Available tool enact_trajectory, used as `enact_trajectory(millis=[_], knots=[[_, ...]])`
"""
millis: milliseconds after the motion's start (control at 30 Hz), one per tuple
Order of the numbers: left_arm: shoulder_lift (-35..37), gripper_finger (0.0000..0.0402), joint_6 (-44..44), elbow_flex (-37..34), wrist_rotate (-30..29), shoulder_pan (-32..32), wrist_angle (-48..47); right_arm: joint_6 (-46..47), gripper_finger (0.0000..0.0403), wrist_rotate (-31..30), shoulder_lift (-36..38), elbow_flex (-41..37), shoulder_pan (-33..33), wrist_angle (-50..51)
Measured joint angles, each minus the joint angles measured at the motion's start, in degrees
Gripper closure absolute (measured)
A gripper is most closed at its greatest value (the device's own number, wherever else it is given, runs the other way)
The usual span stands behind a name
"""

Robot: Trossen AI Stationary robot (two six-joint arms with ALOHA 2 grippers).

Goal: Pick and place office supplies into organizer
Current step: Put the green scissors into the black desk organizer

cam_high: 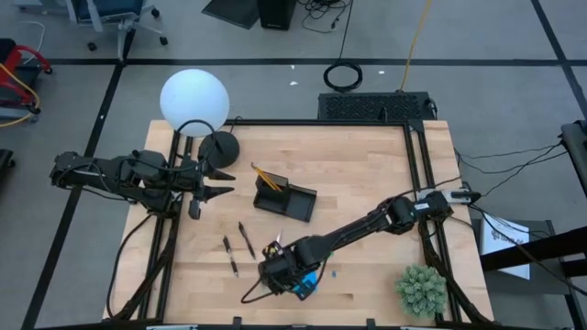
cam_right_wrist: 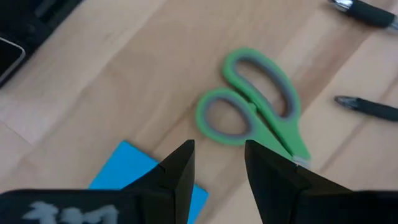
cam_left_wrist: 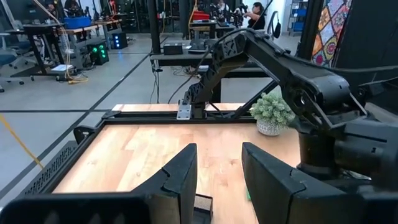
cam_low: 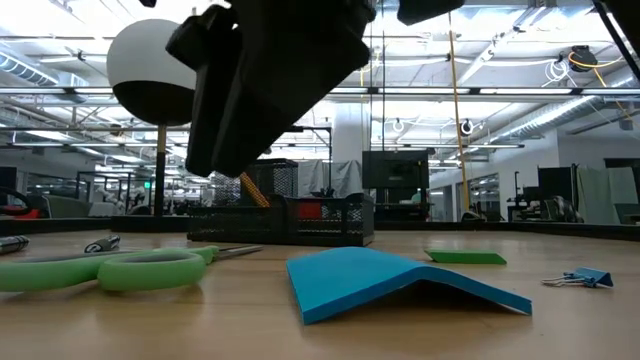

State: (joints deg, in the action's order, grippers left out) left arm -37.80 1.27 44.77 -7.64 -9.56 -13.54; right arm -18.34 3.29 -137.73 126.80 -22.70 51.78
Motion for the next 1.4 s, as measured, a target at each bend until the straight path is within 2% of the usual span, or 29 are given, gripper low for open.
enact_trajectory(millis=[533,1400], knots=[[0.0,0.0275,-0.5,0.0,0.0,0.0,0.08,-0.3,0.0273,0.2,-1.51,-0.07,0.35,-4.27],[0.0,0.0275,-0.56,-0.02,-0.02,0.0,0.0,-0.45,0.0273,4.33,-5.9,-0.04,0.54,-7.87]])
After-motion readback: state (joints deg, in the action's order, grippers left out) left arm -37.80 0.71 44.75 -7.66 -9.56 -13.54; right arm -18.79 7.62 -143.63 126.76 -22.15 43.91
